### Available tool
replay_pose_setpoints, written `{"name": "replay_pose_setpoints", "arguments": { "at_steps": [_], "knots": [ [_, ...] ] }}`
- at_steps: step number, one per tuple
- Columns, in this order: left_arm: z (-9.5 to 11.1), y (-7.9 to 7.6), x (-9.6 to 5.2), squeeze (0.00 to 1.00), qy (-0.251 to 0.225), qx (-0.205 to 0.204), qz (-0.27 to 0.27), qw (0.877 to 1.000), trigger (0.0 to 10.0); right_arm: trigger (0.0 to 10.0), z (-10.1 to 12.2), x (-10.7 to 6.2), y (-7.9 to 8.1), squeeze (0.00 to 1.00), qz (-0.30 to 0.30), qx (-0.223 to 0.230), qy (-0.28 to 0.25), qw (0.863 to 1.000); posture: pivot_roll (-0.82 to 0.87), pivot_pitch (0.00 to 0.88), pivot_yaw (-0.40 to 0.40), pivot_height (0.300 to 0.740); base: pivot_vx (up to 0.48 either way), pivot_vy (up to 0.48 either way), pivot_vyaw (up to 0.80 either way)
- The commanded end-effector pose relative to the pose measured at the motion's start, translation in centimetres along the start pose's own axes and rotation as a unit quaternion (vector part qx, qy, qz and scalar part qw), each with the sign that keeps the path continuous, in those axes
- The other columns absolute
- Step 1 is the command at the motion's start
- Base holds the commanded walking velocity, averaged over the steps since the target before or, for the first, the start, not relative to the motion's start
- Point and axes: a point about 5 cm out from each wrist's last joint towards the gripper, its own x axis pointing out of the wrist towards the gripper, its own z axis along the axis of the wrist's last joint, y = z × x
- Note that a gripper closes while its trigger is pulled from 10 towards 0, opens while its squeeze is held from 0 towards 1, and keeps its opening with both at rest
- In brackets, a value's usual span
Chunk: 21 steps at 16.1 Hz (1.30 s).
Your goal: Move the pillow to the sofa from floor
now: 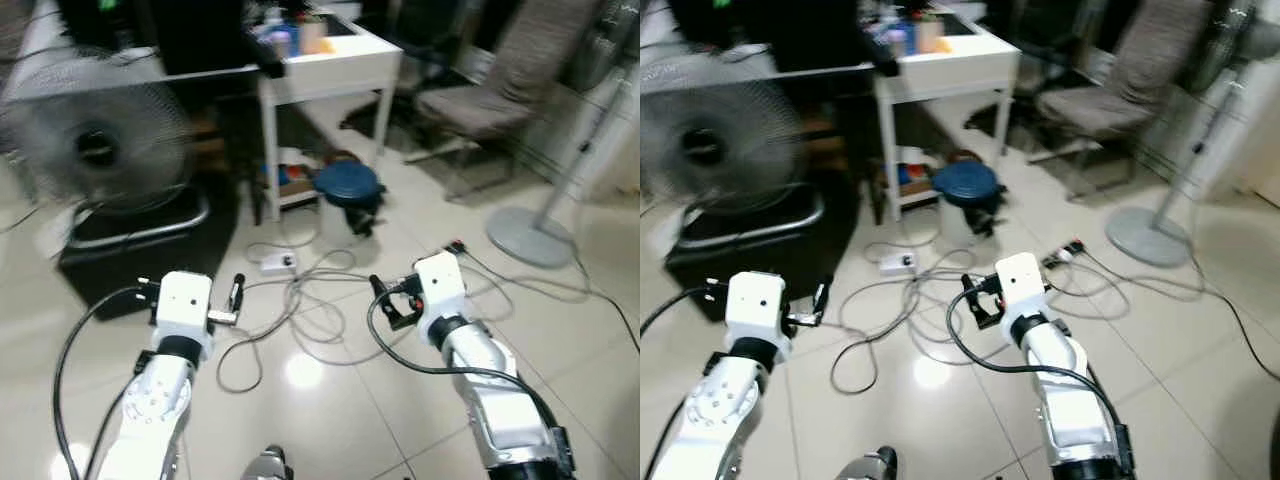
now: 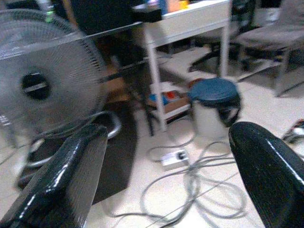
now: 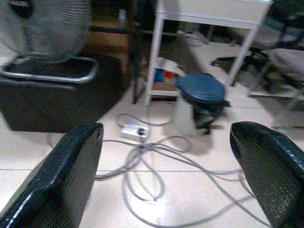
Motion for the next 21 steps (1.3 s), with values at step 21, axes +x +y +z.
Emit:
{"name": "replay_pose_setpoints", "arguments": {
  "at_steps": [21],
  "knots": [
    [0.3,0.4,-0.1,0.00,-0.014,0.033,0.034,0.999,10.0,10.0,-0.1,0.8,1.0,0.00,0.036,0.033,0.013,0.999,0.12,0.000,-0.052,0.740,0.000,0.000,0.80]
  ]
}}
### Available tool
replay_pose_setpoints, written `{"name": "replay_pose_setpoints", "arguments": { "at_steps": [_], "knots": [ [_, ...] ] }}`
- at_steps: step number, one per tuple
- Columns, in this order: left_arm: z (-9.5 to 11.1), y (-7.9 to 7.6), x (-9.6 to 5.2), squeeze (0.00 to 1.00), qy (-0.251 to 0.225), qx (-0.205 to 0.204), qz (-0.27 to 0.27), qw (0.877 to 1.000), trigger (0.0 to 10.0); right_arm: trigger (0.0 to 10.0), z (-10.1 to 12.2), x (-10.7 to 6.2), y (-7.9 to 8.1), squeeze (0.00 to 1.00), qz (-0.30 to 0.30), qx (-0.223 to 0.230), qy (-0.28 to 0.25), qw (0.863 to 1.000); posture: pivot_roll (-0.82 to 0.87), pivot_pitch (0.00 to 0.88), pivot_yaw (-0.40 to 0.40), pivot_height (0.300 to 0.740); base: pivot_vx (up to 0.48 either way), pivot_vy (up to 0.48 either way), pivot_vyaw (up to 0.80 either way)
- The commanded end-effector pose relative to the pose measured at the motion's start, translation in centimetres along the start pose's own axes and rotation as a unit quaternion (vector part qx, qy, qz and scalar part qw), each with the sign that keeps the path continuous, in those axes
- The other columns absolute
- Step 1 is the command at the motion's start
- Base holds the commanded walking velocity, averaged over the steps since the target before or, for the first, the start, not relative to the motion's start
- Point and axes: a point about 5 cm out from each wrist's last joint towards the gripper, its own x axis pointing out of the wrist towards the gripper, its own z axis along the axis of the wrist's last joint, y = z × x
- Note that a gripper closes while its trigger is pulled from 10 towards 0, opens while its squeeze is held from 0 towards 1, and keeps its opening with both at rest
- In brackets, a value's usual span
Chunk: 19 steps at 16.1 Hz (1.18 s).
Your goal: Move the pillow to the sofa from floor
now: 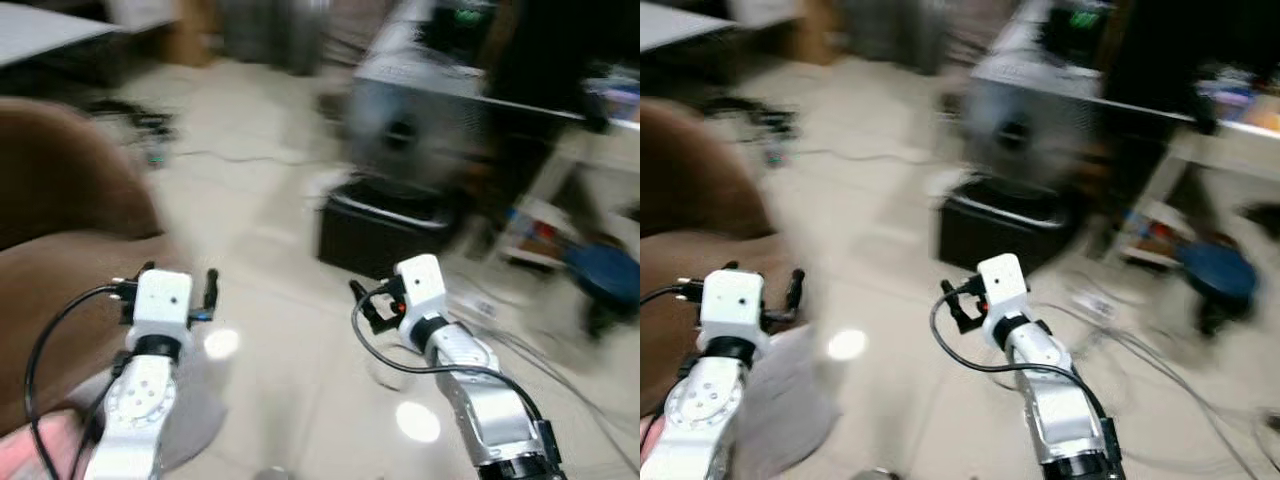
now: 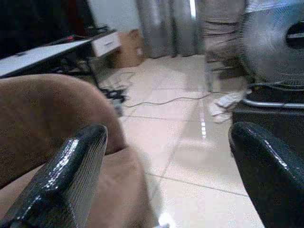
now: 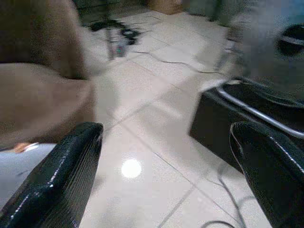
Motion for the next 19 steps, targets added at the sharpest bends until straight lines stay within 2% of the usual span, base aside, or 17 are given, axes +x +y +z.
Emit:
{"name": "replay_pose_setpoints", "arguments": {
  "at_steps": [1,3,7,10,12,15,19],
  "knots": [
    [0.2,-1.0,0.3,0.00,-0.007,0.004,-0.024,1.000,10.0,10.0,0.0,0.2,-0.3,0.00,-0.005,0.009,0.001,1.000,0.14,0.000,-0.052,0.740,0.000,0.000,0.80],
    [0.6,-1.9,0.4,0.00,-0.014,0.009,-0.043,0.999,10.0,10.0,-0.1,0.7,-0.3,0.00,-0.006,0.019,0.002,1.000,0.17,0.000,-0.070,0.740,0.000,0.000,0.80],
    [0.4,-1.2,0.3,0.00,-0.007,0.006,-0.019,1.000,10.0,10.0,0.3,1.4,0.0,0.00,0.007,0.018,-0.002,1.000,0.21,0.000,-0.098,0.740,0.000,0.000,0.80],
    [0.4,-0.9,0.5,0.00,-0.009,0.012,-0.014,1.000,10.0,10.0,-0.2,1.8,0.1,0.00,0.005,0.046,0.013,0.999,0.24,0.000,-0.119,0.740,0.000,0.000,0.00],
    [1.1,-1.0,1.0,0.00,-0.021,0.020,-0.023,0.999,10.0,10.0,0.1,2.2,0.3,0.00,0.014,0.037,0.011,0.999,0.28,0.000,-0.138,0.740,0.000,0.000,0.00],
    [1.7,-1.2,1.3,0.00,-0.029,0.038,-0.036,0.998,10.0,10.0,0.0,2.4,0.8,0.00,0.029,0.043,0.014,0.999,0.37,0.000,-0.195,0.740,0.000,0.365,0.00],
    [1.4,0.3,0.7,0.00,-0.017,0.042,-0.005,0.999,10.0,10.0,0.2,3.0,1.3,0.00,0.033,0.047,0.013,0.998,0.38,0.000,-0.196,0.740,0.000,0.410,0.00]
  ]
}}
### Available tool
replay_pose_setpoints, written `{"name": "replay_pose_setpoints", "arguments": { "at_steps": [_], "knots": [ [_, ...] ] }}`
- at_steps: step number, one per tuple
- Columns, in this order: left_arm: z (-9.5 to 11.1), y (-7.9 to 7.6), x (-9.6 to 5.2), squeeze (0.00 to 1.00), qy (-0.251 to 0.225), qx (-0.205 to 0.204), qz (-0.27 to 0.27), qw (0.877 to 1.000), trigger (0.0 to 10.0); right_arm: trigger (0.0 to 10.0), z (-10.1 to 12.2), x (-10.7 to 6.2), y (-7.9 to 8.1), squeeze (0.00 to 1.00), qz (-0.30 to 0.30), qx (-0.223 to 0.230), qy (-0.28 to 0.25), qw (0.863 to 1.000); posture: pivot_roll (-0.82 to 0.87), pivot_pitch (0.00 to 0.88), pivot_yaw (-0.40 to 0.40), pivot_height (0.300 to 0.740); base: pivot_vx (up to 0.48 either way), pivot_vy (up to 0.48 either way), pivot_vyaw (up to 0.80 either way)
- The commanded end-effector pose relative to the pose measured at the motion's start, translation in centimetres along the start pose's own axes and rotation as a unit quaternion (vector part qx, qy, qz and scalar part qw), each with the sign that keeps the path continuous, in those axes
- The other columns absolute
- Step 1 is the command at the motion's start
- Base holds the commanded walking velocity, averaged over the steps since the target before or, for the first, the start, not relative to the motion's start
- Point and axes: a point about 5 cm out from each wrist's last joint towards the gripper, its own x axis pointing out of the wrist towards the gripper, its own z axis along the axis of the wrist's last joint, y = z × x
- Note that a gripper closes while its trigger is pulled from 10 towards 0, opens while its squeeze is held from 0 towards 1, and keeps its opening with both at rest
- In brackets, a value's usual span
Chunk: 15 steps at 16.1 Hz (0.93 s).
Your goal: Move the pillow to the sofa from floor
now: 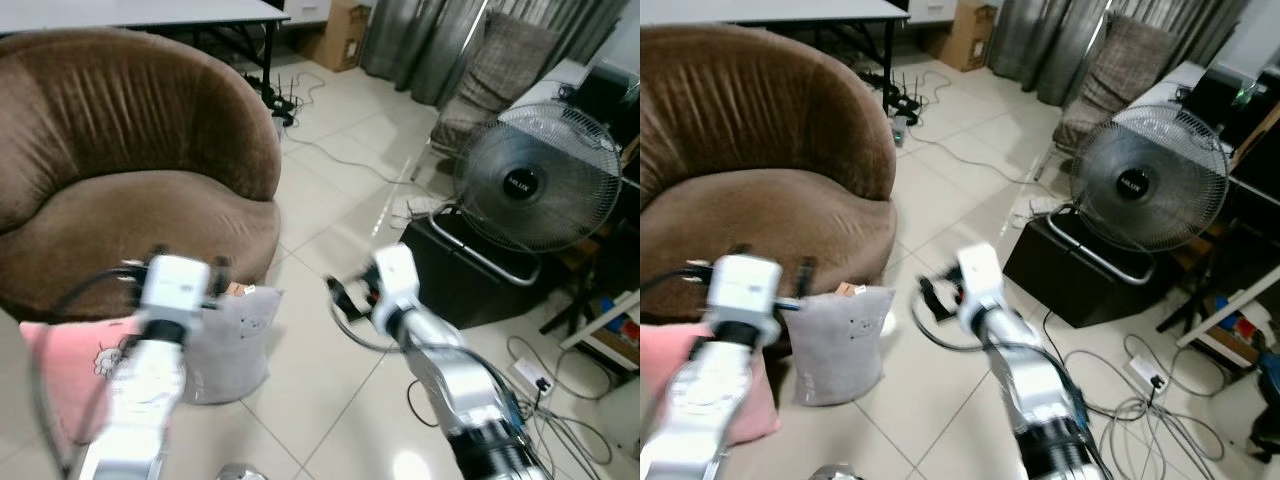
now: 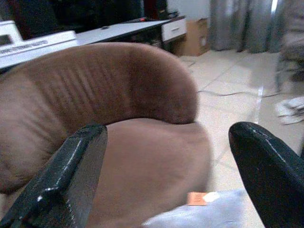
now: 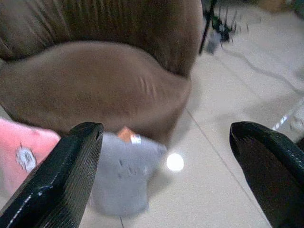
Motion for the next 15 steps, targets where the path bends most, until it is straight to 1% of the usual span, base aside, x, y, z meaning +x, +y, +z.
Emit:
{"name": "replay_pose_setpoints", "arguments": {
  "at_steps": [1,2,3,4,5,6,7,8,9,10,12,15],
  "knots": [
    [0.4,-0.8,-0.2,0.00,-0.005,-0.006,-0.012,1.000,10.0,10.0,-0.9,-0.6,-1.2,0.00,-0.017,-0.006,0.016,1.000,0.38,0.000,-0.196,0.740,0.000,0.412,0.00],
    [0.6,-0.7,-0.3,0.00,-0.005,-0.004,-0.013,1.000,10.0,10.0,-0.9,-0.7,-1.1,0.00,-0.012,-0.024,0.016,0.999,0.39,0.000,-0.191,0.740,0.000,0.412,0.00],
    [0.6,-0.7,-0.3,0.00,-0.005,-0.004,-0.013,1.000,10.0,10.0,-1.0,-0.8,-1.1,0.00,-0.012,-0.025,0.018,0.999,0.39,0.000,-0.191,0.740,0.000,0.409,0.80],
    [0.7,-0.6,-0.4,0.00,-0.004,-0.004,-0.016,1.000,10.0,10.0,-0.9,-0.9,-1.0,0.00,-0.008,-0.025,0.016,1.000,0.35,0.000,-0.161,0.740,0.000,0.412,0.80],
    [0.8,-0.7,-0.5,0.00,-0.004,-0.004,-0.023,1.000,10.0,10.0,-0.7,-1.0,-1.0,0.00,-0.006,-0.023,0.010,1.000,0.35,0.000,-0.161,0.740,0.000,0.409,0.80],
    [0.8,-0.8,-0.5,0.00,-0.004,-0.003,-0.028,1.000,10.0,10.0,-0.7,-1.1,-1.2,0.00,-0.010,-0.020,0.008,1.000,0.31,0.000,-0.151,0.740,0.000,0.405,0.80],
    [0.9,-0.9,-0.4,0.00,-0.005,-0.003,-0.030,1.000,10.0,10.0,-0.6,-1.1,-1.4,0.00,-0.017,-0.014,0.008,1.000,0.31,0.000,-0.151,0.740,0.000,0.412,0.80],
    [1.0,-1.1,-0.3,0.00,-0.006,-0.007,-0.033,0.999,10.0,10.0,-0.8,-1.5,-2.0,0.00,-0.034,0.009,0.009,0.999,0.27,0.000,-0.132,0.740,0.000,0.412,0.00],
    [1.0,-1.2,-0.3,0.00,-0.006,-0.010,-0.033,0.999,10.0,10.0,-0.9,-1.6,-2.1,0.00,-0.037,0.012,0.010,0.999,0.27,0.000,-0.132,0.740,0.000,0.412,0.00],
    [0.7,-1.3,-0.4,0.00,0.001,-0.017,-0.037,0.999,10.0,10.0,-1.0,-1.9,-2.3,0.00,-0.039,-0.007,0.015,0.999,0.24,0.000,-0.110,0.740,0.000,0.405,0.00],
    [0.4,-1.5,-0.4,0.00,0.008,-0.020,-0.041,0.999,10.0,10.0,-1.2,-2.2,-2.3,0.00,-0.048,-0.004,0.017,0.999,0.21,0.000,-0.092,0.740,0.000,0.407,0.00],
    [0.5,-1.6,0.1,0.00,0.005,-0.025,-0.040,0.999,10.0,10.0,-1.5,-2.4,-2.4,0.00,-0.062,-0.019,0.028,0.998,0.19,0.000,-0.085,0.740,0.000,0.406,0.00]
  ]
}}
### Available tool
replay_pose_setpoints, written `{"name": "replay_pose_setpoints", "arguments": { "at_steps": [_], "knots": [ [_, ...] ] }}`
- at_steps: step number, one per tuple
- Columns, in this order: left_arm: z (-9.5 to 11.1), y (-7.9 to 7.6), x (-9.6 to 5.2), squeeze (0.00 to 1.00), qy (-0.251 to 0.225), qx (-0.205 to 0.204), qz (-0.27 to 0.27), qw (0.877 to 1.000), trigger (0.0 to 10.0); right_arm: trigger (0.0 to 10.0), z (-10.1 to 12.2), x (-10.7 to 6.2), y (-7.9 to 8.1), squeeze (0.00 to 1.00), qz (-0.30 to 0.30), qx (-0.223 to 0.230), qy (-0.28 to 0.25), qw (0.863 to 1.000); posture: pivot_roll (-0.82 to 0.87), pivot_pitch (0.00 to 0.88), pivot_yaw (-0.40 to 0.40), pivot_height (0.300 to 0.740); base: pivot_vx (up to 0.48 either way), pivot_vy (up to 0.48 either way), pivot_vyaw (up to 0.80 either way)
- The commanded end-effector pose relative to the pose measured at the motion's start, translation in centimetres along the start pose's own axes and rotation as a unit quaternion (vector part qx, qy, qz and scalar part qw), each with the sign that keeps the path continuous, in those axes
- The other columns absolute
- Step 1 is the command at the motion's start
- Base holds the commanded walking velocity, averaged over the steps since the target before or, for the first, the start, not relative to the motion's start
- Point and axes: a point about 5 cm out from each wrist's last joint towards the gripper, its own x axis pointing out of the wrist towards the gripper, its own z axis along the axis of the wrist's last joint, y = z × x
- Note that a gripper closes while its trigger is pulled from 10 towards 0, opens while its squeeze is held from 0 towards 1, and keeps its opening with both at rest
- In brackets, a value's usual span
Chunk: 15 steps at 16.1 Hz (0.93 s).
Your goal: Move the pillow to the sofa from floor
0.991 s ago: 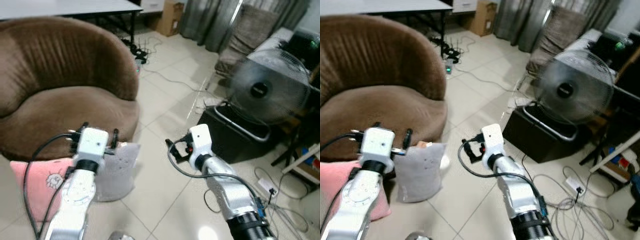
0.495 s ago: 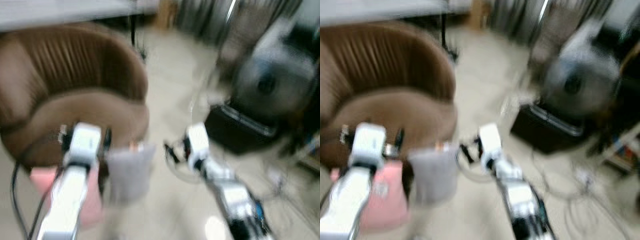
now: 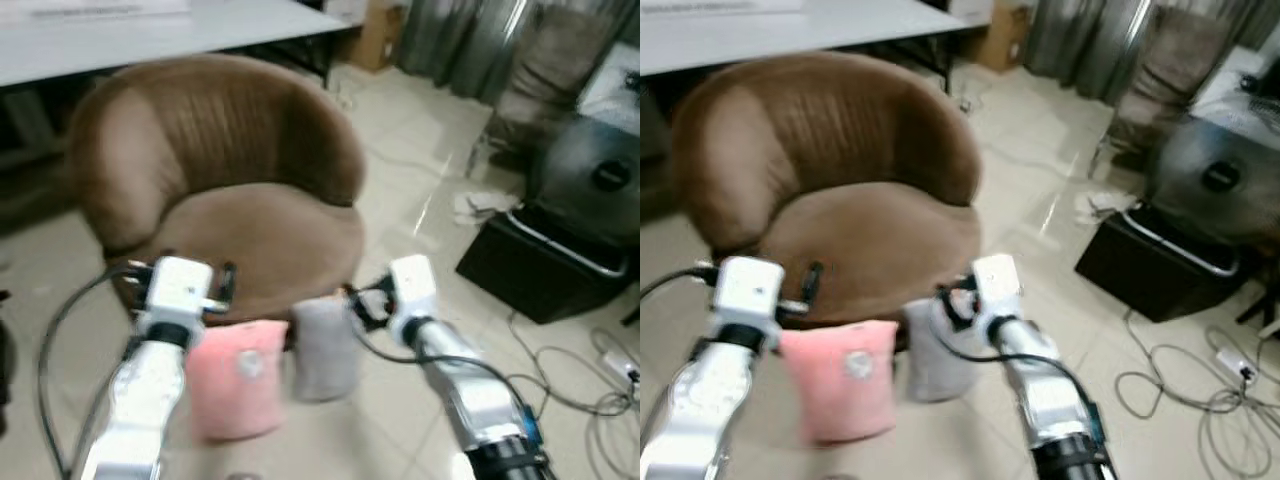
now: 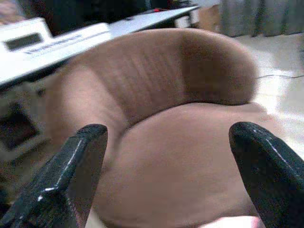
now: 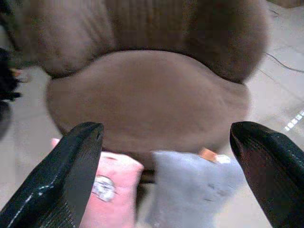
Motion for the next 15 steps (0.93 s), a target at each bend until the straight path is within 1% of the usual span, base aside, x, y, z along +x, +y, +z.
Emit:
{"name": "replay_pose_setpoints", "arguments": {
  "at_steps": [1,3,5,6,7,8,9,10,11,12,13,14,15],
  "knots": [
    [0.0,-1.0,0.1,0.00,0.000,-0.009,-0.017,1.000,10.0,10.0,-0.2,-0.5,-1.5,0.00,-0.032,-0.013,0.012,0.999,0.17,0.000,-0.075,0.740,0.000,0.405,0.00],
    [0.1,-1.3,0.0,0.00,0.000,-0.009,-0.021,1.000,10.0,10.0,-0.1,-0.7,-1.8,0.00,-0.045,-0.008,0.003,0.999,0.16,0.000,-0.061,0.740,0.000,0.411,0.00],
    [0.2,-1.7,0.1,0.00,-0.004,0.000,-0.029,1.000,10.0,10.0,-0.2,-0.9,-2.5,0.00,-0.074,-0.004,-0.005,0.997,0.16,0.000,-0.052,0.740,0.000,0.369,0.00],
    [0.7,-1.8,0.5,0.00,-0.013,0.006,-0.037,0.999,10.0,10.0,-1.4,-1.2,-3.3,0.00,-0.098,-0.004,0.033,0.995,0.16,0.000,-0.043,0.740,0.000,0.000,0.00],
    [0.9,-1.8,0.6,0.00,-0.015,0.005,-0.040,0.999,10.0,10.0,-1.7,-1.3,-3.6,0.00,-0.106,0.002,0.040,0.994,0.16,0.000,-0.043,0.740,0.000,0.000,0.00],
    [1.3,-1.8,1.0,0.00,-0.020,0.004,-0.050,0.999,10.0,10.0,-1.8,-1.6,-4.0,0.00,-0.120,0.016,0.033,0.992,0.12,0.000,0.023,0.740,0.000,0.000,0.00],
    [1.4,-1.8,1.4,0.00,-0.021,0.003,-0.060,0.998,10.0,10.0,-1.7,-2.0,-4.3,0.00,-0.143,0.012,0.028,0.989,0.09,0.000,0.046,0.740,0.000,0.000,0.00],
    [1.3,-1.8,1.7,0.00,-0.020,0.001,-0.064,0.998,10.0,10.0,-1.8,-2.3,-4.6,0.00,-0.165,-0.003,0.030,0.986,0.06,0.000,0.062,0.740,0.000,0.000,0.00],
    [1.1,-2.0,2.1,0.00,-0.018,-0.002,-0.063,0.998,10.0,10.0,-2.0,-2.9,-4.8,0.00,-0.180,-0.010,0.034,0.983,0.04,0.000,0.074,0.740,0.000,0.000,0.00],
    [0.6,-2.4,2.5,0.00,-0.008,-0.010,-0.062,0.998,10.0,10.0,-2.2,-3.8,-5.2,0.00,-0.195,-0.026,0.040,0.980,-0.02,0.000,0.083,0.740,0.000,0.000,0.00],
    [0.4,-2.6,2.6,0.00,-0.003,-0.018,-0.059,0.998,10.0,10.0,-2.3,-4.5,-5.5,0.00,-0.203,-0.034,0.044,0.978,-0.04,0.000,0.074,0.740,0.000,-0.480,0.00],
    [0.1,-3.2,2.8,0.00,0.002,-0.035,-0.055,0.998,10.0,10.0,-2.4,-5.8,-6.0,0.00,-0.219,-0.048,0.050,0.973,-0.06,0.000,0.052,0.740,0.000,-0.480,0.00],
    [0.0,-3.5,2.8,0.00,0.004,-0.045,-0.050,0.998,10.0,10.0,-2.2,-6.6,-6.1,0.00,-0.226,-0.055,0.051,0.971,-0.07,0.000,0.038,0.740,0.000,-0.480,0.00]
  ]
}}
